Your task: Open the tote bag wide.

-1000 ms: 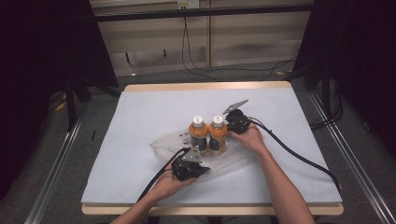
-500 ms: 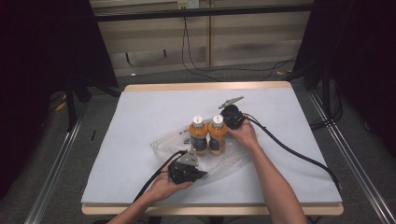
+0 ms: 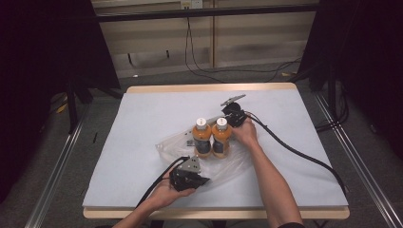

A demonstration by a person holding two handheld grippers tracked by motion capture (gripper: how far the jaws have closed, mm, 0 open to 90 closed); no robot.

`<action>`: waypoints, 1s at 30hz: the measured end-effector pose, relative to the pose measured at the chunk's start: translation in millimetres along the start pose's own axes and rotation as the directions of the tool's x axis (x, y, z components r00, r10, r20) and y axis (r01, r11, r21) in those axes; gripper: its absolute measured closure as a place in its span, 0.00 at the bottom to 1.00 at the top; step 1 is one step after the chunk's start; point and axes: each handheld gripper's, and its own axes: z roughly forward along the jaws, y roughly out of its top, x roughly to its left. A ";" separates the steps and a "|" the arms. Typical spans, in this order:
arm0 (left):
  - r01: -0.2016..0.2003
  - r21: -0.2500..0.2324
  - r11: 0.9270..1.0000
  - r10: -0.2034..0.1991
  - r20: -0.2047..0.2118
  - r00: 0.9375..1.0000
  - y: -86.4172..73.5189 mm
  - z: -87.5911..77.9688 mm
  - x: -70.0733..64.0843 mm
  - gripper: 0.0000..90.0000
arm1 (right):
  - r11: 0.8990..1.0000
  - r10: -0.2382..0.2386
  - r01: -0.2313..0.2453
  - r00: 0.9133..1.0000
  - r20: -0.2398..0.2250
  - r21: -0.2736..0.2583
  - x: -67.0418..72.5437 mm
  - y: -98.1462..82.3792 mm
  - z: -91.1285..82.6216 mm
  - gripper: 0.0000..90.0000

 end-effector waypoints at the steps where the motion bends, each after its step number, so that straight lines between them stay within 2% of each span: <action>1: -0.002 -0.007 1.000 0.002 0.000 1.000 -0.5 0.2 -1.0 1.00 | 1.000 0.000 0.000 1.000 0.009 0.004 -0.2 0.7 0.3 1.00; 2: -0.002 -0.007 1.000 0.002 0.000 1.000 -0.5 0.2 -1.0 1.00 | 1.000 0.000 0.000 1.000 0.009 0.004 -0.2 0.7 0.3 1.00; 3: -0.014 0.015 1.000 0.014 0.003 1.000 0.3 -1.4 -2.2 1.00 | 1.000 0.010 -0.010 1.000 0.024 -0.005 -0.5 1.0 1.9 1.00; 8: -0.009 0.001 1.000 0.009 0.018 1.000 -0.6 -0.4 -4.2 1.00 | 1.000 0.018 -0.017 0.998 0.061 -0.010 -0.4 3.3 4.6 1.00; 13: -0.015 0.022 1.000 0.014 0.018 1.000 -0.2 -2.1 -4.7 1.00 | 1.000 0.027 -0.028 0.998 0.063 0.003 -4.2 7.6 7.1 1.00; 14: -0.006 0.001 1.000 0.006 0.024 1.000 -0.7 -0.6 -4.6 1.00 | 1.000 0.022 -0.022 0.998 0.064 0.003 -4.5 8.0 7.4 1.00; 15: 0.000 0.006 1.000 0.000 0.028 1.000 -0.6 -1.0 -4.3 1.00 | 1.000 0.022 -0.023 0.998 0.064 0.007 -4.3 8.5 7.3 1.00; 17: -0.004 0.004 1.000 0.004 0.008 1.000 -0.2 -1.4 -4.2 1.00 | 1.000 0.011 -0.011 0.997 0.074 0.011 -2.9 8.8 6.8 1.00; 19: -0.002 -0.012 1.000 0.002 0.014 1.000 0.5 -0.7 -2.5 1.00 | 1.000 0.023 -0.023 0.999 0.023 0.011 -3.2 8.1 5.2 1.00; 20: -0.002 -0.012 1.000 0.002 0.014 1.000 0.5 -0.7 -2.5 1.00 | 1.000 0.023 -0.023 0.999 0.023 0.011 -3.2 8.1 5.2 1.00; 21: 0.007 -0.030 1.000 -0.006 0.020 1.000 2.0 -1.8 -0.9 1.00 | 1.000 0.002 -0.002 1.000 -0.002 0.021 -0.5 8.2 0.9 1.00; 22: 0.007 -0.030 1.000 -0.006 0.020 1.000 2.0 -1.8 -0.9 1.00 | 1.000 0.002 -0.002 1.000 -0.002 0.021 -0.5 8.2 0.9 1.00; 23: 0.014 -0.051 0.999 -0.013 0.020 1.000 4.2 -4.0 0.4 1.00 | 1.000 -0.014 0.014 1.000 -0.024 0.005 2.7 9.0 -5.3 1.00; 24: 0.024 -0.073 0.997 -0.023 0.019 1.000 5.5 -6.0 1.5 1.00 | 1.000 -0.017 0.017 0.999 -0.028 -0.002 3.7 9.3 -7.7 1.00; 27: 0.043 -0.098 0.994 -0.043 0.003 0.999 6.7 -12.8 4.6 1.00 | 0.999 -0.035 0.035 0.999 -0.028 -0.014 4.9 9.0 -17.9 1.00; 28: 0.043 -0.098 0.994 -0.043 0.003 0.999 6.7 -12.8 4.6 0.97 | 0.999 -0.042 0.041 0.999 -0.031 -0.015 5.5 8.8 -21.3 1.00; 29: 0.055 -0.123 0.991 -0.057 -0.010 0.998 6.6 -16.4 6.1 0.91 | 0.998 -0.052 0.051 0.998 -0.031 -0.020 5.6 8.8 -24.7 1.00; 30: 0.045 -0.134 0.990 -0.049 -0.030 0.998 6.7 -19.7 6.6 0.88 | 0.998 -0.050 0.049 0.998 -0.035 -0.027 5.8 8.8 -27.3 1.00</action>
